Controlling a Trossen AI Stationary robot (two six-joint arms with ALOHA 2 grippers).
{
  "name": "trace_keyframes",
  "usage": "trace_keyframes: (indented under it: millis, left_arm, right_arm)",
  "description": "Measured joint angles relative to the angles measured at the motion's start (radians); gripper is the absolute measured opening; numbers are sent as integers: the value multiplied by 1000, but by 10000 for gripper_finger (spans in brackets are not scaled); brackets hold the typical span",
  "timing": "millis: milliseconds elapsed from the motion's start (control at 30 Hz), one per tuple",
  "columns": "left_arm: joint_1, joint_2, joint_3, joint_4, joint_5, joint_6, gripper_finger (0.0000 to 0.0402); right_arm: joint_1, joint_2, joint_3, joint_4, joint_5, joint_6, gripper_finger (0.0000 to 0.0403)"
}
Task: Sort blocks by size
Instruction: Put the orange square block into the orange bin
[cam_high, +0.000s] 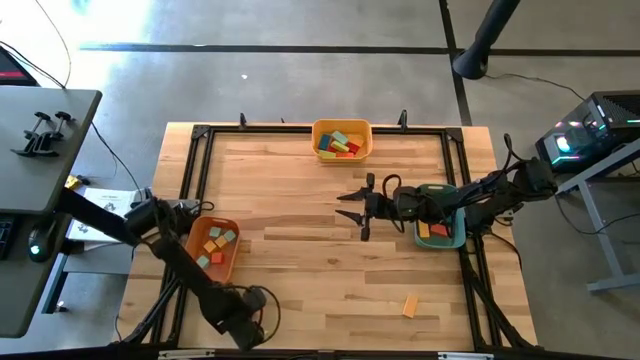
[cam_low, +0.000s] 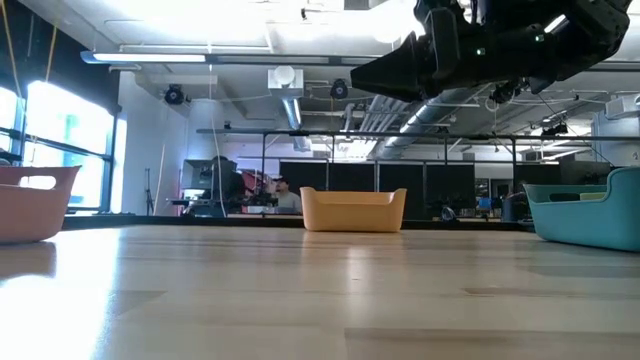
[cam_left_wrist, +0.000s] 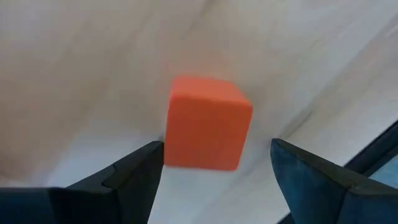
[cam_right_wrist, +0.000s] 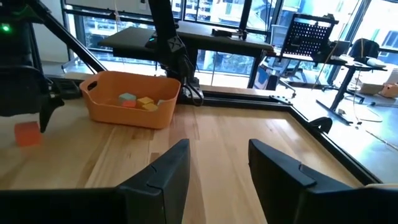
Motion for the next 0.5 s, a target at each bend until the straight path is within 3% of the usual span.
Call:
trace_keyframes:
  millis: [500]
  left_arm:
    - [72,3,-2,-42,6,236,240]
  right_arm:
    - [2,0,0,-23,-1,83,158]
